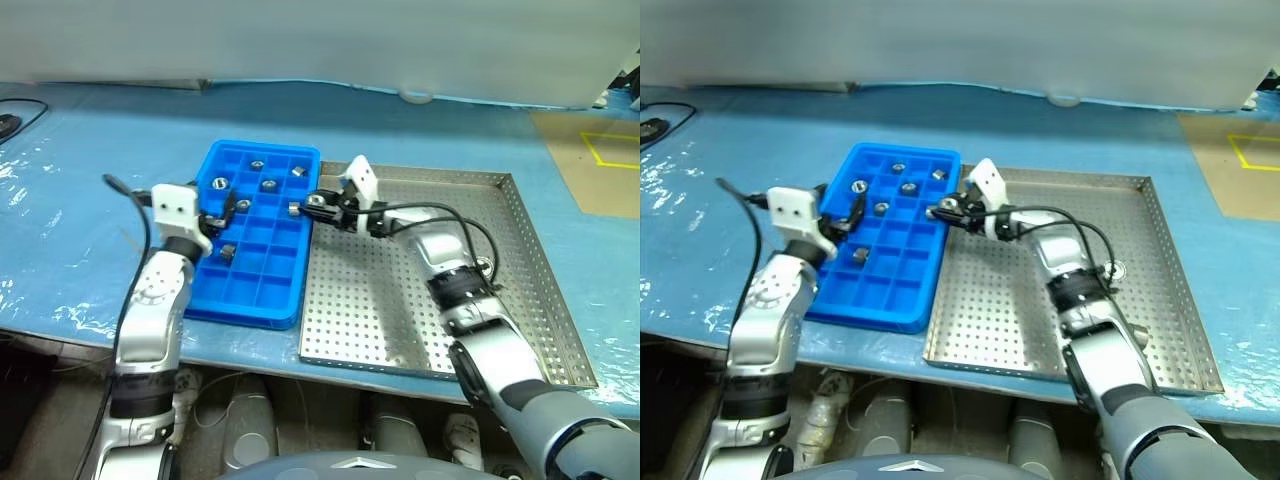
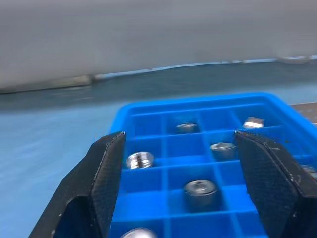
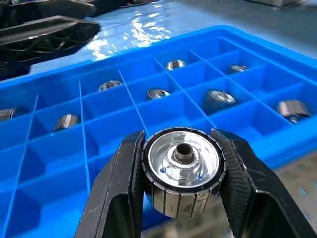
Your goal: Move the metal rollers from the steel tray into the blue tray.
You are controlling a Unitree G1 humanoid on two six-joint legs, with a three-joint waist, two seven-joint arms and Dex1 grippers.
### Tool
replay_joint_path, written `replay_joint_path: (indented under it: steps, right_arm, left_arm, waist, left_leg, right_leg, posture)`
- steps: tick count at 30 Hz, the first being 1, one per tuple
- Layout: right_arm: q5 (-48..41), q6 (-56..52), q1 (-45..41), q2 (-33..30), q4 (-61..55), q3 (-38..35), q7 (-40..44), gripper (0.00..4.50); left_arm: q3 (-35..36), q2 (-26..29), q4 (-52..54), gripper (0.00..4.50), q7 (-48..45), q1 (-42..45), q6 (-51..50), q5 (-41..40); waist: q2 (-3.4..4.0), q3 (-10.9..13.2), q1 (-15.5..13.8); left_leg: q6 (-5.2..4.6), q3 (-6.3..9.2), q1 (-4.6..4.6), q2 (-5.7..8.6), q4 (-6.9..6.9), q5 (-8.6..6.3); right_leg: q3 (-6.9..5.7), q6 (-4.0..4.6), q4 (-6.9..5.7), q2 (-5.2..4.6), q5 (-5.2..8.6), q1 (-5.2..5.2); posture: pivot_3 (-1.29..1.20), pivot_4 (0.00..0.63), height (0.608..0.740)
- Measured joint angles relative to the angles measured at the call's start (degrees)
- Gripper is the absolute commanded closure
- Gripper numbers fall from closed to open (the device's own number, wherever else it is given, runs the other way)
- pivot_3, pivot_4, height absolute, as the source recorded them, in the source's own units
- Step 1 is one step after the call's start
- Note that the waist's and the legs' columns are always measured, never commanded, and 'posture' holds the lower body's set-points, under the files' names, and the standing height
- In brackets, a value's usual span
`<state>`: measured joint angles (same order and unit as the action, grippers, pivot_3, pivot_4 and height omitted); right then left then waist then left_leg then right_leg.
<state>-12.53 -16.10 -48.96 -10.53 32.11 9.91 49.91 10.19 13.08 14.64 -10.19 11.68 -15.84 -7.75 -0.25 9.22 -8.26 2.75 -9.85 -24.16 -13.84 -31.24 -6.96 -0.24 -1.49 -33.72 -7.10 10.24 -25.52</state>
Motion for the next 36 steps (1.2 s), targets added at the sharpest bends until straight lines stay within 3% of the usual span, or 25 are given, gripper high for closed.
replay_joint_path:
  steps: [5, 11, 16, 23, 30, 36]
  right_arm:
    - [2.89, 3.96, -6.73, 5.17, 11.39, 1.07, 1.62, 2.84]
    - [4.96, 6.83, -8.35, 10.04, 18.89, 1.58, 2.63, 2.84]
    - [6.07, 8.26, -8.51, 9.97, 21.05, 1.45, 2.38, 2.84]
    - [7.05, 9.56, -8.47, 7.69, 21.24, -0.5, -0.57, 0.46]
    - [5.83, 9.81, -5.37, 5.0, 16.04, -2.41, 0.34, 0.46]
    - [3.25, 5.09, 2.14, -4.44, 1.79, -5.55, 3.17, 0.46]
  left_arm:
    - [0.99, 0.12, 4.84, 0.85, 2.92, -5.32, -1.89, 0.82]
    - [2.01, 0.09, 7.1, 0.85, 4.55, -8.33, -2.78, 1.38]
    - [1.98, 0.51, 8.08, 0.85, 4.57, -8.38, -2.96, 1.43]
    - [1.44, 0.82, 7.01, 0.85, 3.88, -6.91, -3.0, 1.43]
    - [-1.58, 0.66, 2.16, 0.85, -0.05, -0.49, -1.97, -0.23]
    - [-5.21, -0.08, -2.71, 0.85, -9.41, 5.7, 1.16, -5.08]
  waist:
    - [0.01, 0.01, -1.93]
    - [0.04, 0.02, -4.18]
    - [0.06, 0.02, -5.81]
    - [0.07, 0.02, -6.79]
    - [0.1, 0.02, -6.73]
    - [0.09, 0.02, -5.04]
  left_leg:
    - [0.08, 0.28, -0.16, -0.06, 0.03, 0.04]
    - [0.19, 0.72, -0.42, -0.06, 0.01, 0.1]
    - [0.34, 1.26, -0.73, -0.05, -0.05, 0.2]
    - [0.46, 1.34, -0.73, -0.05, -0.06, 0.27]
    - [0.49, 1.35, -0.92, -0.05, -0.28, 0.29]
    - [0.47, 1.35, -0.9, -0.06, -0.75, 0.29]
  right_leg:
    - [-0.25, 0.07, -0.01, 0.02, 0.05, 0.0]
    - [-0.57, 0.08, -0.04, 0.03, 0.05, 0.02]
    - [-1.01, 0.12, -0.12, 0.03, 0.04, 0.03]
    - [-1.06, 0.17, -0.24, 0.03, 0.01, 0.04]
    - [-1.1, 0.16, -0.29, 0.01, 0.0, 0.02]
    - [-1.01, 0.15, -0.56, 0.0, 0.0, 0.07]
  posture:
    - [0.48, 0.15, 0.74]
    - [0.52, 0.15, 0.74]
    - [0.5, 0.15, 0.74]
    - [0.44, 0.15, 0.74]
    - [0.31, 0.15, 0.74]
    - [0.12, 0.15, 0.74]
